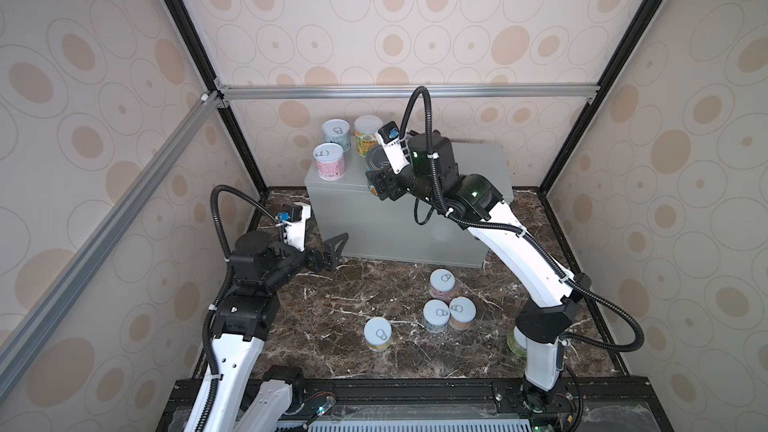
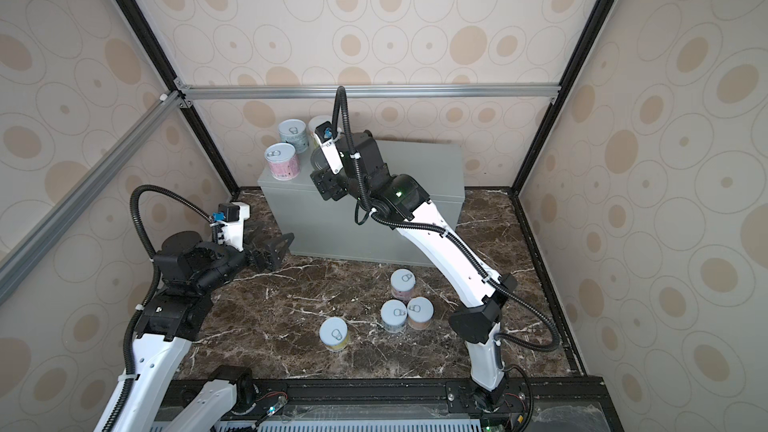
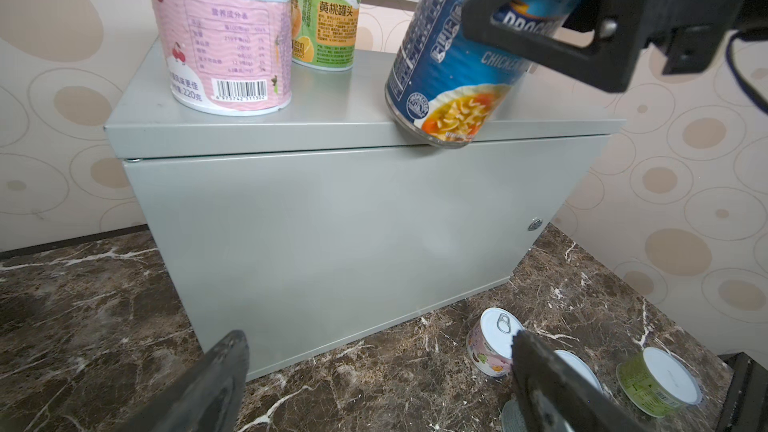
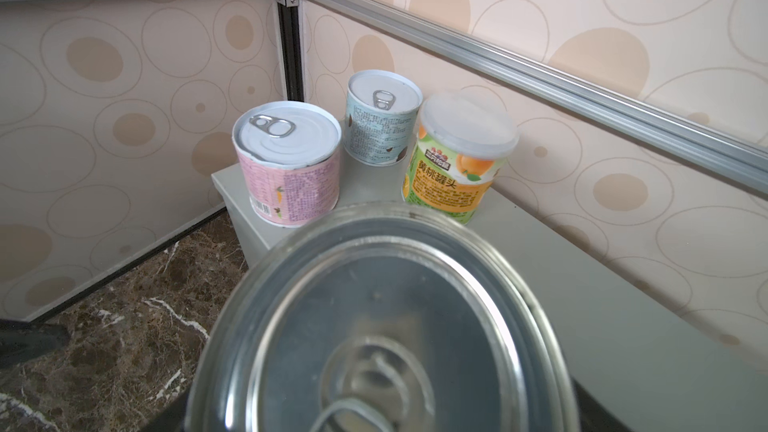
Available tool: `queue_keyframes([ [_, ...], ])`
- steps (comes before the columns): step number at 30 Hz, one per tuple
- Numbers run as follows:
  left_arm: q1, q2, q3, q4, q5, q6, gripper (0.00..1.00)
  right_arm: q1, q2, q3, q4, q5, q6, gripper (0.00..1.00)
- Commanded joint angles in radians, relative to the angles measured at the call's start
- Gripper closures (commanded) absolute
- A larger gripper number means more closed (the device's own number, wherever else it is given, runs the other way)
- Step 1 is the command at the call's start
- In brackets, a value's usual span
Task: Place and organize the canned foods onto the counter
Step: 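Raise the blue can with the right gripper up onto the cabinet top, then lower the blue can beside the pink can with the right gripper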
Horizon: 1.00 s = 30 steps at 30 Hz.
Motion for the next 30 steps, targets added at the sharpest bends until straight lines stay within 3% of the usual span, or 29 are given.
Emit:
queue_keyframes([
  [1,-0.005,-0.011,0.003,0.004,0.007,0.029,0.02,-0.026,0.023,0.07,0.099,-0.02,0.028,0.33],
  [14,-0.006,-0.029,-0.009,0.007,-0.01,0.035,0.02,-0.061,0.171,0.214,0.076,-0.091,0.079,0.21],
  [26,-0.019,-0.047,-0.023,0.017,0.0,0.027,0.02,-0.065,0.188,0.224,0.084,-0.102,0.091,0.04],
  [30,-0.021,-0.049,-0.018,0.013,-0.002,0.03,0.02,-0.067,0.189,0.222,0.079,-0.103,0.091,0.02],
])
